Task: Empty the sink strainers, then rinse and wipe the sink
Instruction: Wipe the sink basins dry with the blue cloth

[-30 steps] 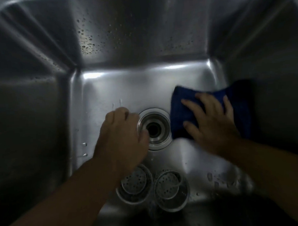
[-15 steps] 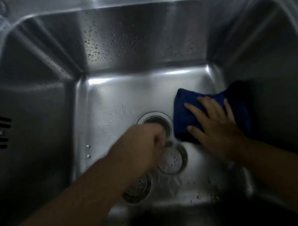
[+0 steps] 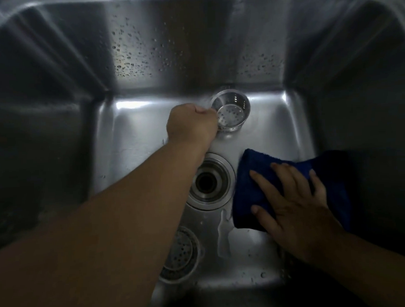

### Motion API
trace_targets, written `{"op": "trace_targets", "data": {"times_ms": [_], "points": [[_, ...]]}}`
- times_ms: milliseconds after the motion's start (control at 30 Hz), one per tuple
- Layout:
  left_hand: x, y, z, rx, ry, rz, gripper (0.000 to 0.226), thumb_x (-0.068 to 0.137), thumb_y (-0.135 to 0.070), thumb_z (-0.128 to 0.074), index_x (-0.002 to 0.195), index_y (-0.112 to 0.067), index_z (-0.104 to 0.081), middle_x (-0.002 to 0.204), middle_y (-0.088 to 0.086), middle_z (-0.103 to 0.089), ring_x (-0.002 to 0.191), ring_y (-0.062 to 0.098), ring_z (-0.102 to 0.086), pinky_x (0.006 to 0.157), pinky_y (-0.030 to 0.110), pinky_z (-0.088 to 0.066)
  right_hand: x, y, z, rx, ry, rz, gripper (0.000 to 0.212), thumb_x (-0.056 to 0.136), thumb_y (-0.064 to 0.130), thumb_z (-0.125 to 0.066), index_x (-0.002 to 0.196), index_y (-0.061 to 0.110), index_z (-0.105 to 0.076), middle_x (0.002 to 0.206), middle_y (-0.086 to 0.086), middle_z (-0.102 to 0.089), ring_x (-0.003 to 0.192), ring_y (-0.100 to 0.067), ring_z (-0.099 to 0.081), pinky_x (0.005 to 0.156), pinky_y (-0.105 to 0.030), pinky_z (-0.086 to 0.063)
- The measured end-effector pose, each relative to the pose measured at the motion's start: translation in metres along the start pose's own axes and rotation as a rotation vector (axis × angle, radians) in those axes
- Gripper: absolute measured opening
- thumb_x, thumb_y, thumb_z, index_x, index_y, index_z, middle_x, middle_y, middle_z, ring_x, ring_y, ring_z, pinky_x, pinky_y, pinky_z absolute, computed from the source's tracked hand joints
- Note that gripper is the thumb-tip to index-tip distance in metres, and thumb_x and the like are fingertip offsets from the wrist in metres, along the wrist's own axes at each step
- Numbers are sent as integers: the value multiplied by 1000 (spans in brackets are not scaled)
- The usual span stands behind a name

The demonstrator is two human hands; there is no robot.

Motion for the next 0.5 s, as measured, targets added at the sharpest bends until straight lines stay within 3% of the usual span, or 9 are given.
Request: {"op": "trace_targets", "data": {"times_ms": [133,233,333,400,500], "points": [[-10,3,1,-62,74,24,32,93,-44,-63,76,-19,-71,82,5,-78,77,23,-69,77,35,-56,13,-7,5,-2,-49,39,76,85,74,0,157,51,8,168,0,-2,151,-19,9,119,-51,17],[-25,6,31,22,170,34,23,92,-32,-58,85,-16,-72,83,4,-78,79,25,-69,78,34,-53,28,-9,12,14,-92,33,77,84,74,-6,158,52,-2,168,1,-7,151,-18,5,118,-47,17],[-55,17,66,603,487,-133,13,83,-31,-65,86,-24,-75,79,-9,-73,77,4,-68,67,21,-51,26,-7,16,129,-117,3,75,82,72,-25,155,53,-18,165,2,-16,150,-14,-1,118,-39,18],[-84,34,90,909,696,-113,4,80,-33,-72,79,-37,-71,76,-20,-69,68,-11,-62,56,8,-42,14,-3,15,129,-64,37,76,80,70,-35,153,55,-20,164,4,-16,148,-13,-2,117,-39,16],[-111,53,111,1049,736,-115,20,79,-36,-79,76,-45,-62,81,-23,-65,75,-5,-62,62,10,-42,-11,0,11,26,70,146,77,85,68,-47,153,57,-12,163,4,-14,146,-18,-5,114,-44,6]]}}
Point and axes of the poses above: each hand's wrist, its own x-axis towards the middle knuckle, its own z-axis out of the back of the hand, y = z × x, the point moved 5 cm from there along x, towards the middle knuckle
